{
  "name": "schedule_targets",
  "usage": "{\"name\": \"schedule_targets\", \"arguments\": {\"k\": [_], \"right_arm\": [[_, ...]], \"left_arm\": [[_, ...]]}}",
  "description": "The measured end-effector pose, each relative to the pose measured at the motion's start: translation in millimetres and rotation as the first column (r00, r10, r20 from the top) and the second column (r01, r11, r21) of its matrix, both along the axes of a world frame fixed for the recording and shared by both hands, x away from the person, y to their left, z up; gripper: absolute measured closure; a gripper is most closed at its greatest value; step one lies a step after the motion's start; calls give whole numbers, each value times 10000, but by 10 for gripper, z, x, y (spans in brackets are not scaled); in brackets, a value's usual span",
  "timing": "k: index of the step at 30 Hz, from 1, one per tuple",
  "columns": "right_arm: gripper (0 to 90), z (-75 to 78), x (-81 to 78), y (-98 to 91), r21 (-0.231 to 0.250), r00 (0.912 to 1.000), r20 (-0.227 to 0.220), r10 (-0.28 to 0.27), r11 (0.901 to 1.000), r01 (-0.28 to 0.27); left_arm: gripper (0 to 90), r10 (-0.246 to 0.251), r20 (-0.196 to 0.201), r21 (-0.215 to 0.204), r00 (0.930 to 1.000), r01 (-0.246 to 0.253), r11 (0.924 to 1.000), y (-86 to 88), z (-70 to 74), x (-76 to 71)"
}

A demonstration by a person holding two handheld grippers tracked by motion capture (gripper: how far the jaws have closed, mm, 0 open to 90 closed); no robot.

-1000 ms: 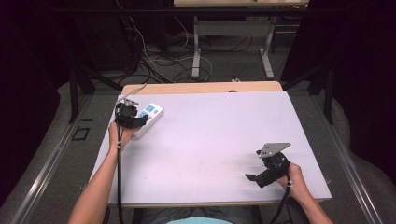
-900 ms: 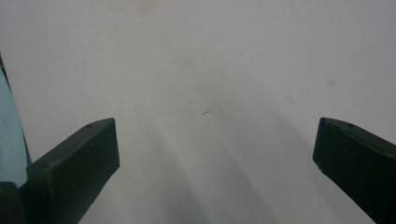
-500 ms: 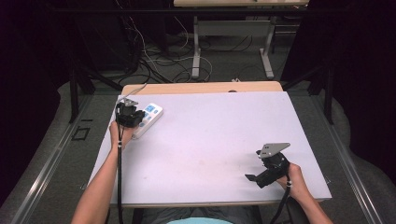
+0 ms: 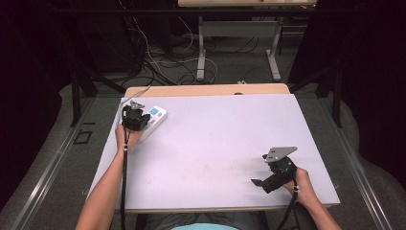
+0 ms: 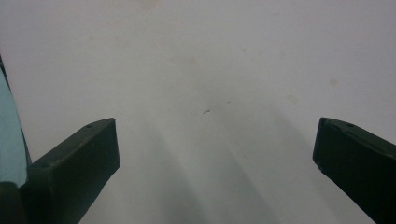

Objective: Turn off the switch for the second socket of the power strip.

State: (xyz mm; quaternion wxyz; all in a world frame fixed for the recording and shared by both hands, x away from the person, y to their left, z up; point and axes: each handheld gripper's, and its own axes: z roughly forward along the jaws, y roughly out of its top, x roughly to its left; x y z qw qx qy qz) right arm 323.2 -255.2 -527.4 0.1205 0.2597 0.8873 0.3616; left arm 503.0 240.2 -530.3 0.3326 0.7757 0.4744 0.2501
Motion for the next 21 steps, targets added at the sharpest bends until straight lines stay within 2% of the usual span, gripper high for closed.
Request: {"name": "schedule_targets", "arguments": {"k": [1,4,5,8,16,18,19,21], "right_arm": [[0,2,8,-7,-70,9999,71,113,9999,-113],[0,1,6,-3,-69,9999,85,65,10000,-65],[0,1,3,-3,-66,9999,75,67,10000,-67],[0,0,3,-1,-27,10000,55,52,10000,-51],[1,-6,1,6,11,10000,36,-29,10000,29],[1,-7,9,3,-35,9999,116,96,9999,-95],[1,-6,-1,8,-7,10000,51,-38,10000,38],[1,-5,4,2,-45,9999,114,77,10000,-76]], "left_arm": [[898,29,120,-7,9999,-29,10000,-15,-11,7],[898,-116,-71,77,9999,116,9999,-43,-15,11],[898,-167,51,70,9998,166,9998,-56,-30,19],[898,-171,75,120,9998,170,9998,-69,-42,29],[898,-215,-35,84,9998,215,9997,-76,-60,39],[898,-216,-90,91,9997,217,9997,-81,-65,38],[898,-217,-160,123,9996,219,9997,-81,-67,37],[898,-266,-208,126,9994,269,9996,-83,-74,41]]}}
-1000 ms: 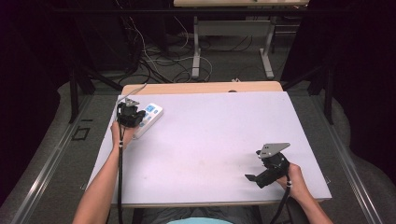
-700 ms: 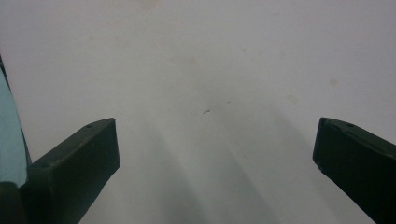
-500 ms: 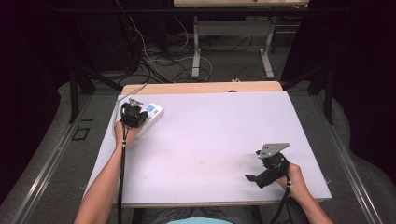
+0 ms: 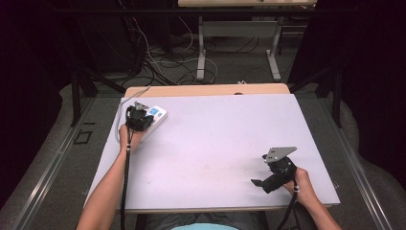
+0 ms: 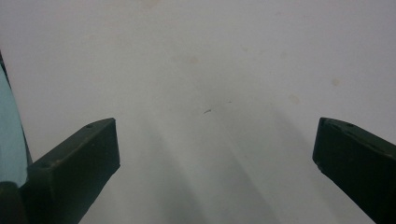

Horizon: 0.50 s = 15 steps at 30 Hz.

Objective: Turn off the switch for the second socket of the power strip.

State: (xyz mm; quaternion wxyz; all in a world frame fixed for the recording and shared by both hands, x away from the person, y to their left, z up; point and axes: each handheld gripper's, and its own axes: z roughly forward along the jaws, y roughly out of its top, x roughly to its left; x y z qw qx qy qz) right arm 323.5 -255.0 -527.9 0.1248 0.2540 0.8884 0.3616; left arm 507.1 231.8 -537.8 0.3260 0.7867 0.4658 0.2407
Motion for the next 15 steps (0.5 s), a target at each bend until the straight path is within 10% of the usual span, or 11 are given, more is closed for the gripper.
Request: {"name": "schedule_targets", "arguments": {"k": [15], "right_arm": [[1,-8,-2,11,86,9999,-112,51,10000,-50]], "left_arm": [[900,106,-51,-108,9999,-107,9999,0,-9,-9]]}}
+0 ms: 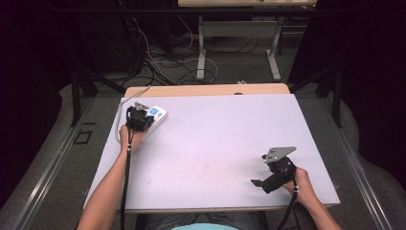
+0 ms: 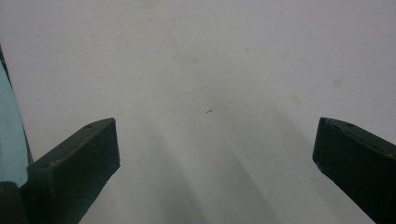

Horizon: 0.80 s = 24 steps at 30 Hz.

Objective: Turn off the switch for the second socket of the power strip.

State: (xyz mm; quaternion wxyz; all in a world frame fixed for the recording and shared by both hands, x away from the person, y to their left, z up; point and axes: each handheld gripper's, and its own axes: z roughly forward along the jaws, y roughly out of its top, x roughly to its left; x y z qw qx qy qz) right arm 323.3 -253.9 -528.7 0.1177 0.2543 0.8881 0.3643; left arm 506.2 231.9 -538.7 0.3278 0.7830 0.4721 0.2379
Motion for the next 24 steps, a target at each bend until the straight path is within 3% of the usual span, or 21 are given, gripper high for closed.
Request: {"name": "schedule_targets", "arguments": {"k": [5,20,24], "right_arm": [[1,0,3,2,27,10000,24,-28,10000,28],[1,1,9,-1,-91,10000,22,9,10000,-9],[1,2,14,-2,-116,10000,29,79,9999,-79]], "left_arm": [[900,-55,55,-221,10000,56,9997,13,-13,6],[900,-73,10,34,10000,73,10000,7,-3,2],[900,-93,32,-138,10000,93,9999,19,-13,6]]}}
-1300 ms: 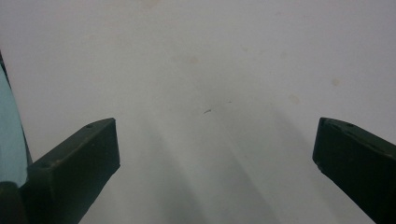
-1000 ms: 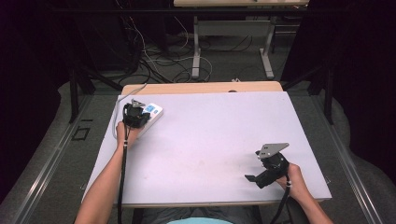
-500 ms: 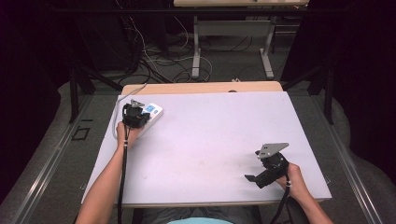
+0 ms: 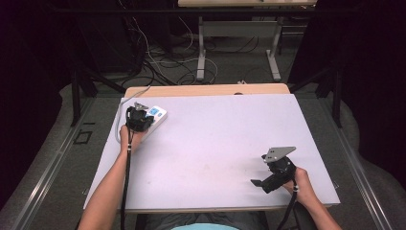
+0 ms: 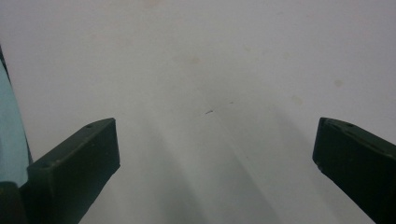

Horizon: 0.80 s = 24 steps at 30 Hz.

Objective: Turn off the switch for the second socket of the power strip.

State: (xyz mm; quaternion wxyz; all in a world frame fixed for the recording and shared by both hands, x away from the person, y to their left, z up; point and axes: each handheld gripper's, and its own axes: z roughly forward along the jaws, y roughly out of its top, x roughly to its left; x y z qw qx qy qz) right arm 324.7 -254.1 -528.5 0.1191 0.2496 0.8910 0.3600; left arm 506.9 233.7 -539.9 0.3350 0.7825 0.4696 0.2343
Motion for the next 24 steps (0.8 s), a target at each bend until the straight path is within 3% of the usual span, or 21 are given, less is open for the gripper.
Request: {"name": "schedule_targets", "arguments": {"k": [6,20,24], "right_arm": [[1,0,0,0,2,10000,-9,-7,10000,7],[1,-1,4,-1,-33,10000,22,20,10000,-20],[1,-3,1,1,-17,10000,-8,15,10000,-15]], "left_arm": [[900,33,53,141,10000,-33,9999,-13,1,-2],[900,-23,-43,12,10000,23,10000,8,1,-1],[900,27,104,-124,9999,-26,9999,8,-13,4]]}}
